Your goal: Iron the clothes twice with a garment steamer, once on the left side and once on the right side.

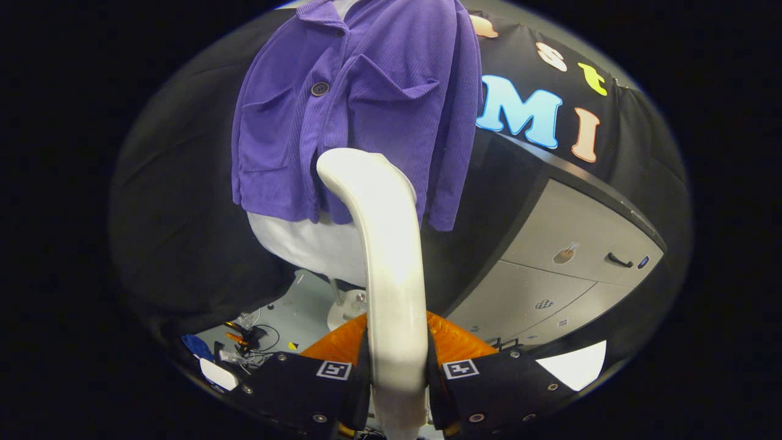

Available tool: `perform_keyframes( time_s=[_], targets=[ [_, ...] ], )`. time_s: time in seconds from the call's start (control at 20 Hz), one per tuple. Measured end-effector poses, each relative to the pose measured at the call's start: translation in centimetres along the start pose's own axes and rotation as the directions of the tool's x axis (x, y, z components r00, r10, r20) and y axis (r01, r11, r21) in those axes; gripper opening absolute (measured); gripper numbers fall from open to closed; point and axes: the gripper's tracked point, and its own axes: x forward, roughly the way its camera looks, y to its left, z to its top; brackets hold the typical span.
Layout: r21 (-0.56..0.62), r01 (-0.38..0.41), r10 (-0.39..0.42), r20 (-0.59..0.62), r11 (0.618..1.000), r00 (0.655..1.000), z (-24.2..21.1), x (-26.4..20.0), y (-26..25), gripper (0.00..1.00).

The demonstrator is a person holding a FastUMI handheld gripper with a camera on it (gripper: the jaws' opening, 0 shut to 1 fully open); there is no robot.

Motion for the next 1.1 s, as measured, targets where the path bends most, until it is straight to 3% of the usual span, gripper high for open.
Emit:
perform_keyframes(
  time_s=[0.2, 0.45, 0.8, 1.1],
  targets=[
    [-0.025, -0.082, 0.079, -0.100, 0.996, 0.992, -5.6, 0.5, 0.1, 0.40],
    [-0.007, -0.066, 0.064, -0.193, 0.998, 0.979, -9.6, -0.4, -1.5, 0.40],
    [0.073, 0.005, 0.008, -0.188, 0.997, 0.982, -9.3, -5.4, -2.7, 0.40],
    [0.167, -0.019, 0.022, -0.020, 0.986, 1.000, -3.1, -9.9, 0.8, 0.40]
  ],
)
